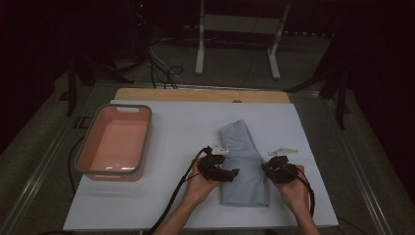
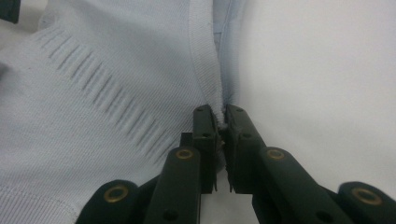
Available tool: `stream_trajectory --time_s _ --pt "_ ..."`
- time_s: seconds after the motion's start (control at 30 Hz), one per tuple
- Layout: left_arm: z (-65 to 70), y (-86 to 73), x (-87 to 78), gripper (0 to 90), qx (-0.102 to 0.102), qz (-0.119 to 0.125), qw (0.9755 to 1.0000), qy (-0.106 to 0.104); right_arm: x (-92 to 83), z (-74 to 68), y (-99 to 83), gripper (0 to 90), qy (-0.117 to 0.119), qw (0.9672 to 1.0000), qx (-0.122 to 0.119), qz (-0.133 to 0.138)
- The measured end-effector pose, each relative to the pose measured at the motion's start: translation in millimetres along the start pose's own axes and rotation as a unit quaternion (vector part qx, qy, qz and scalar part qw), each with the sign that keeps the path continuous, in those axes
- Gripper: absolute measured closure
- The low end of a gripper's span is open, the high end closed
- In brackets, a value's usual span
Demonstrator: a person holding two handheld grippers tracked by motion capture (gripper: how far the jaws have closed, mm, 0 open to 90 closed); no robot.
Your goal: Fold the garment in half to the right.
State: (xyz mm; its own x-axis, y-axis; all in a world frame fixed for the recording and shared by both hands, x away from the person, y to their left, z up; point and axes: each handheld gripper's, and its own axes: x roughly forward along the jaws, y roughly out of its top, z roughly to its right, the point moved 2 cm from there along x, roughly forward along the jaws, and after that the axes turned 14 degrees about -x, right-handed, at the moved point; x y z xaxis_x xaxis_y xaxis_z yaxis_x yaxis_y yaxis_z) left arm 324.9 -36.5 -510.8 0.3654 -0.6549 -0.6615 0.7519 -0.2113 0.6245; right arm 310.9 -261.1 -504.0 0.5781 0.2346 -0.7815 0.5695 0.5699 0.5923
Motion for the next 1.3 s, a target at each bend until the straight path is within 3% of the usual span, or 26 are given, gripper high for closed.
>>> stream_trajectory --time_s 0.2,0.3,0.77,0.93,1.3 --pt "-3.8 -2.7 4.1 19.3 -0.008 -0.008 0.9999 0.010 -0.4 -0.4 -0.3 83.9 0.000 1.0000 0.002 -0.001" --pt "-5.9 -5.3 8.4 17.3 -0.011 -0.025 0.9996 0.010 -0.5 -0.4 -0.5 83.9 0.000 1.0000 0.002 -0.002" --pt "-10.4 -8.3 16.0 18.2 -0.022 -0.054 0.9982 0.008 -1.2 -0.5 -0.8 83.9 0.004 1.0000 -0.001 -0.002" --pt "-7.5 -9.8 15.2 31.2 -0.023 -0.062 0.9978 -0.007 -1.2 -0.5 -0.9 83.8 0.004 1.0000 -0.004 -0.003" --pt "-3.4 -12.3 11.7 51.0 -0.058 -0.063 0.9963 -0.013 -0.8 -1.5 -0.2 83.8 0.004 0.9999 -0.010 -0.004"
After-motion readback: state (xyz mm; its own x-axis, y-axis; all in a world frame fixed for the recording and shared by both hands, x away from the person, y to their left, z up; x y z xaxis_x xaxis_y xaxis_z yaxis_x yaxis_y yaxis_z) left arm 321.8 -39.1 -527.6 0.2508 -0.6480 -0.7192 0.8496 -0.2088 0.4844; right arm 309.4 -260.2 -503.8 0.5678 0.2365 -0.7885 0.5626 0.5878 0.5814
